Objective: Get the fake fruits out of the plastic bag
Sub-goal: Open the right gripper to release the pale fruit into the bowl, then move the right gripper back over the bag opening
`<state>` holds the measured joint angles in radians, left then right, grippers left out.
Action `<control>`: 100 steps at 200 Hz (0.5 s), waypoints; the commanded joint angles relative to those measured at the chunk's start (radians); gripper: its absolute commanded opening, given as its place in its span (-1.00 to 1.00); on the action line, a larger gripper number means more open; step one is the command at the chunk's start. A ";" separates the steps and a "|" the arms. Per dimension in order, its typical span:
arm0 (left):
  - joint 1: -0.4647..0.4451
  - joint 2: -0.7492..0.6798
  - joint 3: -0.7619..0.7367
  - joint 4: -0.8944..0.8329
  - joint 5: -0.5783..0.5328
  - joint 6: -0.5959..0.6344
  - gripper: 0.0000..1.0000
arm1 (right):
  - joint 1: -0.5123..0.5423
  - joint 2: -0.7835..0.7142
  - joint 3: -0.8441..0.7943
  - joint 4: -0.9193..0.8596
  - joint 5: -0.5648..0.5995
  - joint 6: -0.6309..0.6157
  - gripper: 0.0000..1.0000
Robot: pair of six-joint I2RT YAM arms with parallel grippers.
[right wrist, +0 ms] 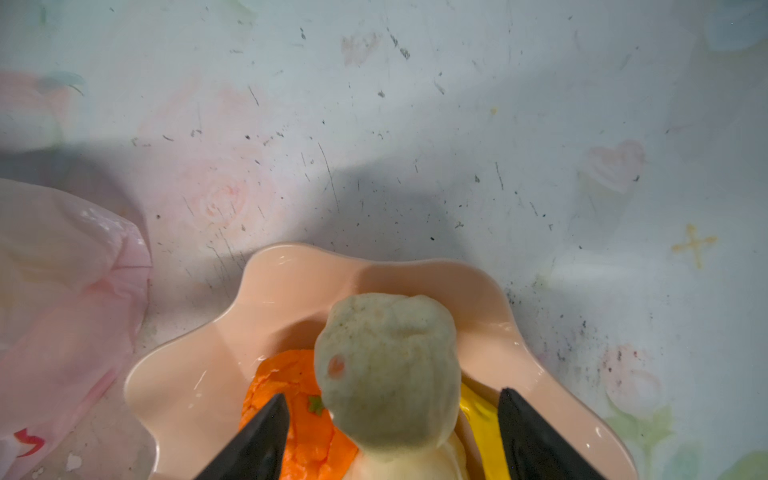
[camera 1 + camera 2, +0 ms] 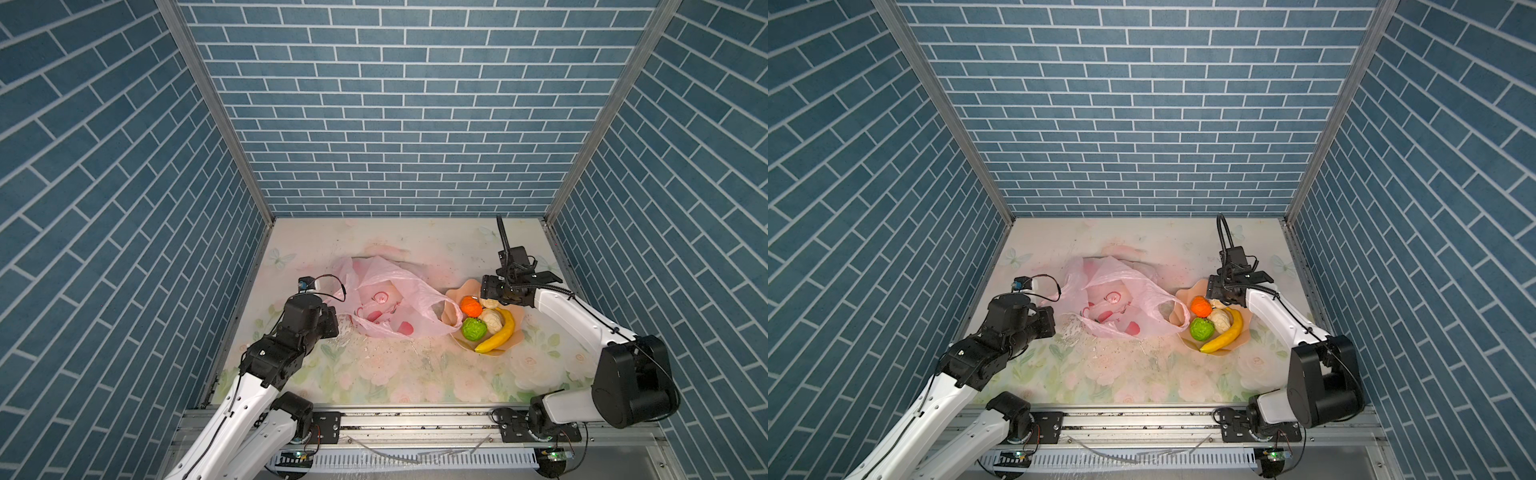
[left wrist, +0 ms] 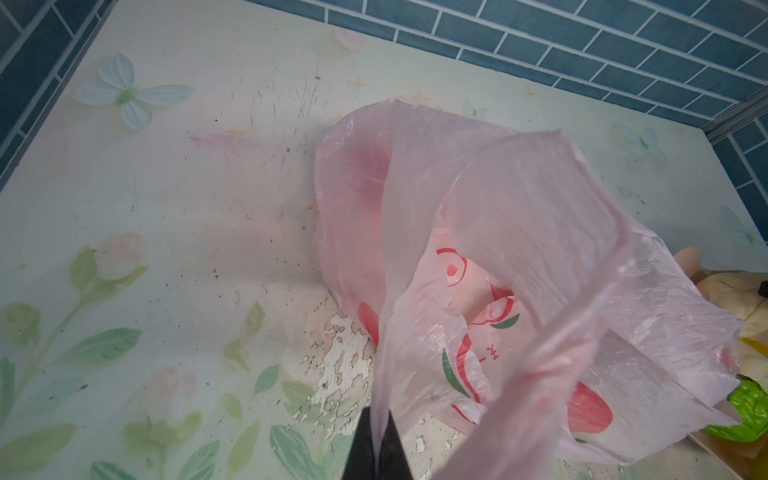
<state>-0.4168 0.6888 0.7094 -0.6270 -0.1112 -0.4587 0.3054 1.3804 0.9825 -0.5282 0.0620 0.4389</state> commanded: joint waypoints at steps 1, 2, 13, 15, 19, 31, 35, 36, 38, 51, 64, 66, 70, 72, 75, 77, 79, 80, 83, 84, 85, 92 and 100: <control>-0.001 0.008 0.035 0.031 0.007 0.027 -0.94 | 0.005 -0.070 0.023 -0.061 0.011 -0.027 0.53; 0.000 0.008 0.035 0.033 0.008 0.028 -0.94 | 0.006 -0.073 0.024 -0.062 0.010 -0.028 0.52; 0.000 0.016 0.038 0.049 0.025 0.031 -0.94 | 0.023 -0.092 0.035 -0.085 0.016 -0.031 0.49; -0.001 0.018 0.039 0.051 0.029 0.031 -0.94 | 0.030 -0.097 0.037 -0.089 0.019 -0.031 0.48; 0.000 0.020 0.040 0.058 0.036 0.031 -0.94 | 0.043 -0.102 0.042 -0.097 0.026 -0.032 0.46; -0.001 0.030 0.044 0.072 0.055 0.033 -0.94 | 0.092 -0.115 0.058 -0.113 0.057 -0.034 0.44; 0.000 0.033 0.046 0.075 0.061 0.034 -0.94 | 0.109 -0.118 0.063 -0.115 0.066 -0.032 0.43; 0.000 0.034 0.046 0.076 0.063 0.035 -0.93 | 0.113 -0.118 0.064 -0.116 0.068 -0.032 0.44; -0.001 0.036 0.047 0.078 0.064 0.035 -0.94 | 0.121 -0.117 0.068 -0.117 0.072 -0.032 0.43; 0.000 0.043 0.053 0.082 0.077 0.037 -0.94 | 0.174 -0.112 0.096 -0.125 0.093 -0.024 0.41; 0.001 0.046 0.058 0.083 0.086 0.040 -0.94 | 0.232 -0.096 0.128 -0.124 0.106 -0.012 0.39; 0.000 0.046 0.060 0.082 0.087 0.040 -0.94 | 0.241 -0.094 0.136 -0.123 0.109 -0.010 0.39; 0.000 0.044 0.060 0.082 0.090 0.041 -0.94 | 0.259 -0.087 0.148 -0.120 0.112 -0.008 0.38; 0.000 0.044 0.061 0.082 0.090 0.041 -0.94 | 0.267 -0.085 0.154 -0.119 0.113 -0.006 0.38; 0.000 0.043 0.063 0.081 0.091 0.041 -0.94 | 0.282 -0.078 0.164 -0.118 0.118 -0.006 0.37; 0.000 0.043 0.064 0.080 0.092 0.044 -0.94 | 0.292 -0.073 0.170 -0.117 0.120 -0.005 0.37; 0.000 0.042 0.064 0.080 0.093 0.042 -0.94 | 0.303 -0.070 0.176 -0.116 0.123 -0.004 0.37; -0.001 0.042 0.065 0.080 0.094 0.043 -0.94 | 0.307 -0.068 0.179 -0.116 0.124 -0.003 0.36; 0.000 0.043 0.066 0.078 0.096 0.043 -0.94 | 0.323 -0.060 0.188 -0.112 0.127 -0.003 0.36; 0.001 0.042 0.067 0.077 0.096 0.043 -0.94 | 0.326 -0.058 0.191 -0.111 0.128 -0.003 0.36; 0.000 0.042 0.067 0.077 0.097 0.043 -0.94 | 0.332 -0.056 0.195 -0.110 0.129 -0.003 0.36; 0.000 0.041 0.070 0.072 0.097 0.045 -0.94 | 0.366 -0.038 0.216 -0.099 0.130 -0.003 0.34; 0.000 0.040 0.073 0.067 0.098 0.045 -0.94 | 0.405 -0.013 0.241 -0.086 0.131 -0.003 0.32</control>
<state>-0.4168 0.7349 0.7498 -0.5621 -0.0322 -0.4305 0.6197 1.3102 1.1252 -0.6250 0.1528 0.4385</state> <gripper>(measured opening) 0.047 0.672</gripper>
